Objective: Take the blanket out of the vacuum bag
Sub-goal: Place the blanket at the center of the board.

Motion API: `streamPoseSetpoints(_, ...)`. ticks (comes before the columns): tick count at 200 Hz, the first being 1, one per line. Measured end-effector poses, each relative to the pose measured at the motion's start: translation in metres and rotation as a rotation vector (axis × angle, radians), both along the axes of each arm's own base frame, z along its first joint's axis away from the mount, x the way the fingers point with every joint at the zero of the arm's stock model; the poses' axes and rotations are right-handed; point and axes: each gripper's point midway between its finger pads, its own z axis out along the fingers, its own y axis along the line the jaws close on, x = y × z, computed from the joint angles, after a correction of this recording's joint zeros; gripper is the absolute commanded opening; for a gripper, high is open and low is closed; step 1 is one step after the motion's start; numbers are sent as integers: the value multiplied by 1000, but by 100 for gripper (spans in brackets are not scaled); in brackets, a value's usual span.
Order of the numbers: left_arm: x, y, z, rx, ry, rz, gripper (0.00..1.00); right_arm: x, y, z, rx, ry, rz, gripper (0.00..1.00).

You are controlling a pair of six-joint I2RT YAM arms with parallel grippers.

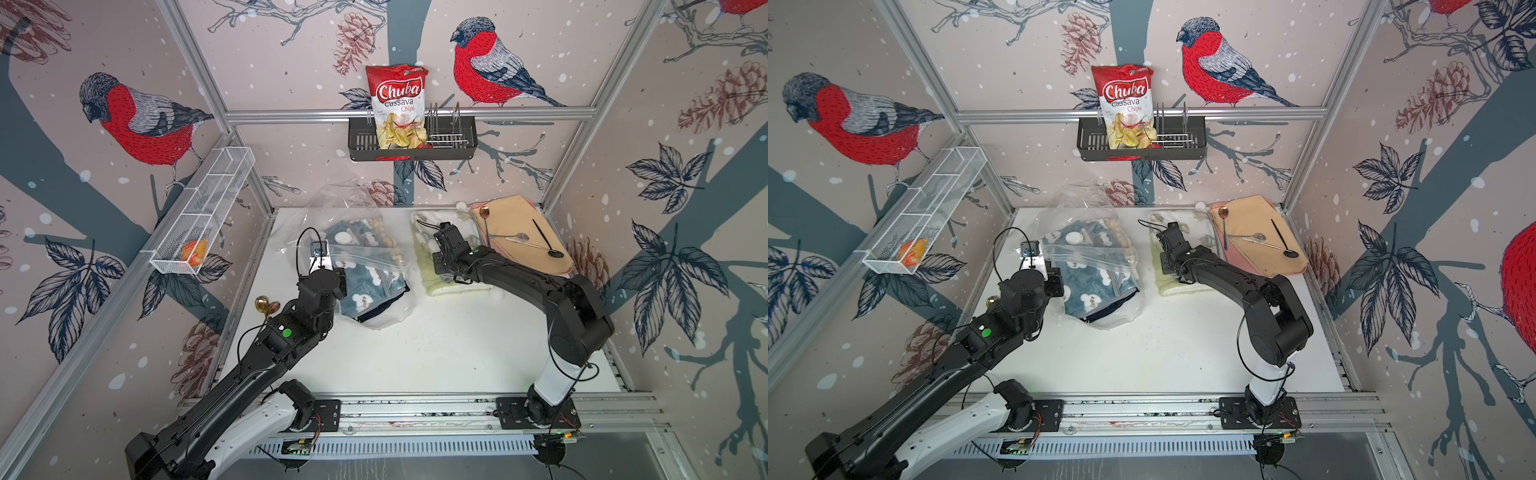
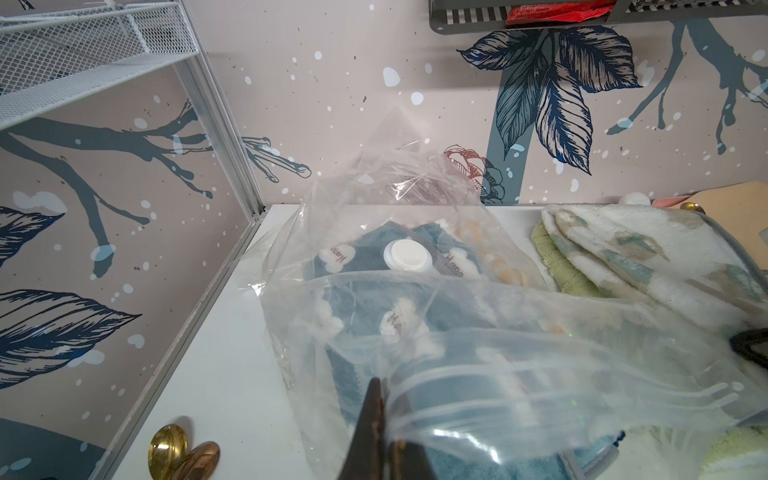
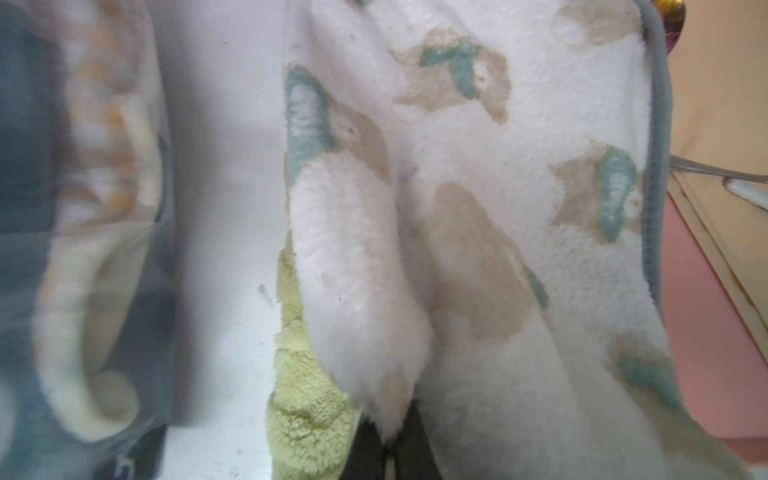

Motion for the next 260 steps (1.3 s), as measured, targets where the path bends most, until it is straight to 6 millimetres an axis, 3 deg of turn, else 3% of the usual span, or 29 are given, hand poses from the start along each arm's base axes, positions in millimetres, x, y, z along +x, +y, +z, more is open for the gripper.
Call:
streamPoseSetpoints(31,0,0,0,0,0,-1,0,-3,3,2,59,20,27,0)
streamPoseSetpoints(83,0,-2,-1,-1,4,-9,0,-6,14,26,249,52,88,0)
streamPoseSetpoints(88,1,-2,-2,0,6,-11,0,-6,15,26,266,59,96,7)
streamPoseSetpoints(96,1,-4,-2,-2,9,-18,0,-6,14,25,278,68,94,30)
streamPoseSetpoints(105,1,-5,-4,-1,13,-24,0,-6,14,22,285,83,89,48)
streamPoseSetpoints(121,3,-7,-6,3,20,-26,0,-13,25,14,301,120,123,63)
streamPoseSetpoints(140,3,-8,-7,4,26,-32,0,-28,33,5,322,172,170,65)
streamPoseSetpoints(166,4,-9,-7,4,27,-34,0,-29,17,8,337,173,135,65)
streamPoseSetpoints(185,4,-11,-8,2,31,-43,0,-28,16,22,353,140,133,53)
streamPoseSetpoints(214,4,-12,-9,1,33,-48,0,-24,19,24,355,134,113,52)
streamPoseSetpoints(260,4,-12,-9,2,33,-48,0,-44,64,31,298,106,193,54)
